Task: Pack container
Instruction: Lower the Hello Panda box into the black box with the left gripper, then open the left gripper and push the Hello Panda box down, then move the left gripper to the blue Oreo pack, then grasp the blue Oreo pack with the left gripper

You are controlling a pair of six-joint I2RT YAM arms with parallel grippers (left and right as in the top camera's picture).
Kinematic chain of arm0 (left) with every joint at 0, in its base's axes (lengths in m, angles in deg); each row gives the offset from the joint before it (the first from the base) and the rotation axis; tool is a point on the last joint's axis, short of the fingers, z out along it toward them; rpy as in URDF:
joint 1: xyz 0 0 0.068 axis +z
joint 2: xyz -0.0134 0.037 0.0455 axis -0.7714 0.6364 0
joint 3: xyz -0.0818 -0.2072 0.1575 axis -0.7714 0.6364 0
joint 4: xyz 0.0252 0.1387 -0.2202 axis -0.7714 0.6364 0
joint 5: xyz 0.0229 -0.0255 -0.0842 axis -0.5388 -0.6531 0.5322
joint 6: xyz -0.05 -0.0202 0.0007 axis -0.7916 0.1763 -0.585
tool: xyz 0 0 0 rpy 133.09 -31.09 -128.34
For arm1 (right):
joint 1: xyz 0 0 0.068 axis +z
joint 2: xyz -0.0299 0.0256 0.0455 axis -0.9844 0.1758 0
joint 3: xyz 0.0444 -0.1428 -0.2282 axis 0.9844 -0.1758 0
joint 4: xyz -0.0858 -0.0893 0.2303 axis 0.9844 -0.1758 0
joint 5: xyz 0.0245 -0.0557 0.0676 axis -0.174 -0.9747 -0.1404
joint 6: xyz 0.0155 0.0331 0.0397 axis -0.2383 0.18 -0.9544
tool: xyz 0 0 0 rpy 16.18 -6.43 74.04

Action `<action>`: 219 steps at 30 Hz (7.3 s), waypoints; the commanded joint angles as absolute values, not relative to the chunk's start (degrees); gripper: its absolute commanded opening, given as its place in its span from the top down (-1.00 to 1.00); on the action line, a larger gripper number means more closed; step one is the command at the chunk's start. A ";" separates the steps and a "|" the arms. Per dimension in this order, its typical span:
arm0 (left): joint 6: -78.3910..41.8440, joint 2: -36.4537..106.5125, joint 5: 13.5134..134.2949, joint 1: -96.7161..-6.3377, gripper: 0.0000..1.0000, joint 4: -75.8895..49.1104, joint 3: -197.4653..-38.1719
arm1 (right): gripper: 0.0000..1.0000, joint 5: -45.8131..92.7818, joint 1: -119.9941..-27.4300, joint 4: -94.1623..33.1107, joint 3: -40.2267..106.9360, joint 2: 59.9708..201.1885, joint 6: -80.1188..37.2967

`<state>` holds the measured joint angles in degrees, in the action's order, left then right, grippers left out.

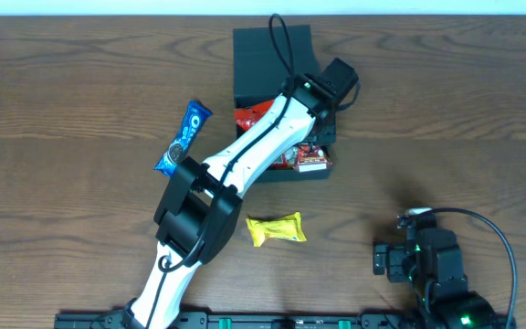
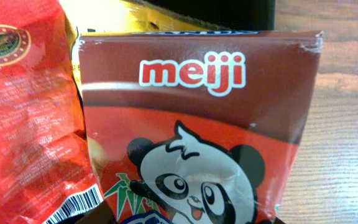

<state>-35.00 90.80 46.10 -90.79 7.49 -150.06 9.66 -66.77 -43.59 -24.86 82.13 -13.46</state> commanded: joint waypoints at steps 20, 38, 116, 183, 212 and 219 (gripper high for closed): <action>-35.22 92.90 42.67 -90.03 -0.90 8.28 -154.01 | -0.98 9.68 -67.06 -43.63 -24.93 81.83 -14.31; -33.28 92.94 36.20 -90.66 -0.91 16.02 -158.41 | -0.99 9.68 -67.06 -43.63 -24.93 81.83 -14.31; -27.88 87.76 30.17 -89.15 -0.91 10.88 -144.92 | -0.98 9.68 -67.06 -43.63 -24.93 81.83 -14.31; 23.40 71.28 35.85 -58.71 -0.90 -18.56 -107.04 | -0.99 9.66 -67.06 -43.63 -24.93 81.83 -14.31; 19.51 76.11 38.43 -58.77 -0.29 -23.39 -107.04 | -0.99 9.66 -67.06 -43.63 -24.93 81.83 -14.31; 18.13 76.11 39.11 -59.28 -0.14 -23.19 -107.06 | -0.99 9.66 -67.06 -43.63 -24.93 81.83 -14.31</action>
